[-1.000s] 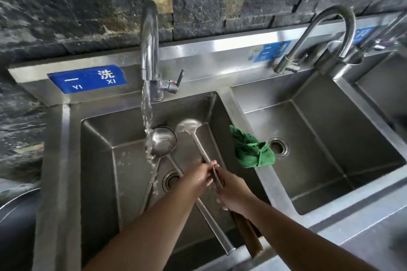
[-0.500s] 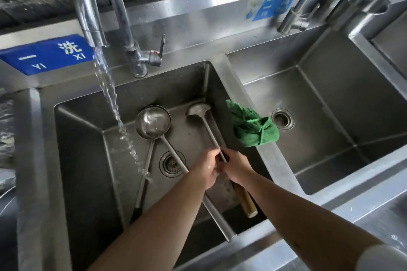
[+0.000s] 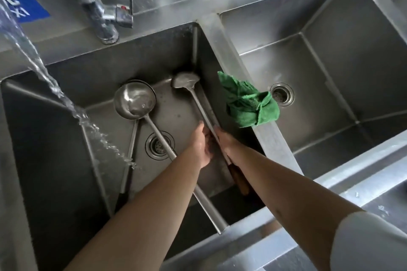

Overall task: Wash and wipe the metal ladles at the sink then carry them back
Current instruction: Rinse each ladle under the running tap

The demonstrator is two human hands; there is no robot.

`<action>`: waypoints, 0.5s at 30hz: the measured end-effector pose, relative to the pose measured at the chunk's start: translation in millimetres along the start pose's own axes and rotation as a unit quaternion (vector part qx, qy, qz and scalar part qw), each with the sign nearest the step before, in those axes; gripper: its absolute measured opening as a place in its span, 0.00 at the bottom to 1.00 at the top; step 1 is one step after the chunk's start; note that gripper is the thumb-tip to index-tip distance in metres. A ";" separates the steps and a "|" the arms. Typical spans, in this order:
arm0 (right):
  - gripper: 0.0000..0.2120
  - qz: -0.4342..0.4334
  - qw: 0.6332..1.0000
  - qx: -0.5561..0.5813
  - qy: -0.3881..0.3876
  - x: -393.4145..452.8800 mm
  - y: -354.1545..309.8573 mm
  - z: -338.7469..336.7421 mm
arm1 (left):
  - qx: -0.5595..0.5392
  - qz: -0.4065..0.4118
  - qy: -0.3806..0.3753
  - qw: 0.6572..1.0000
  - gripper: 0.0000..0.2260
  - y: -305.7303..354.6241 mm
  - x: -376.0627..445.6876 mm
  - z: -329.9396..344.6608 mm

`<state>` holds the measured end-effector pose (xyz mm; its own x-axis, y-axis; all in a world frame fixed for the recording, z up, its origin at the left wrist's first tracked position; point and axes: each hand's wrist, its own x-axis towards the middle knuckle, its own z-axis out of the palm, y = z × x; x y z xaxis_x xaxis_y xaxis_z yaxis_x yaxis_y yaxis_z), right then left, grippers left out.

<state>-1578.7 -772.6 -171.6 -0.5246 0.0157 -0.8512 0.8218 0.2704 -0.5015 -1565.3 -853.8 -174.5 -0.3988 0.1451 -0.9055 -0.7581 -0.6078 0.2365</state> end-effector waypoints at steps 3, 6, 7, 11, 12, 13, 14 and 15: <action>0.26 -0.032 0.991 -0.128 0.035 1.1 1.5 7.8 | -0.007 0.001 0.004 1.000 0.22 10.1 -3.4 -9.0; 0.26 -0.081 0.955 -0.279 0.061 -25.6 -1.1 17.0 | -0.004 0.025 0.018 1.000 0.20 26.3 -17.0 -20.9; 0.23 -0.100 0.951 -0.287 0.062 -34.6 -7.3 23.1 | -0.003 0.044 0.030 0.999 0.17 35.2 -24.1 -25.7; 0.15 -0.180 0.919 -0.350 -0.017 -56.3 -26.9 64.6 | 0.036 0.105 0.114 0.987 0.09 60.8 -41.4 -59.5; 0.14 -0.186 0.905 -0.379 -0.041 -59.8 -30.3 76.9 | 0.054 0.111 0.135 0.983 0.07 64.0 -45.4 -70.9; 0.14 -0.179 0.898 -0.397 -0.054 -59.7 -31.5 87.5 | 0.067 0.115 0.153 0.979 0.06 66.8 -49.3 -80.7; 0.13 -0.171 0.895 -0.407 -0.065 -57.8 -32.4 98.7 | 0.081 0.119 0.166 0.976 0.06 70.1 -56.9 -89.9; 0.14 -0.155 0.896 -0.412 -0.066 -55.4 -32.0 105.6 | 0.085 0.125 0.164 0.975 0.08 70.4 -61.8 -95.2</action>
<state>-1552.5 -883.8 -124.8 -0.6232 -0.2824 -0.7293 0.1702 0.8612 -0.4789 -1544.9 -979.8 -135.4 -0.4178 -0.2651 -0.8690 -0.7435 -0.4500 0.4947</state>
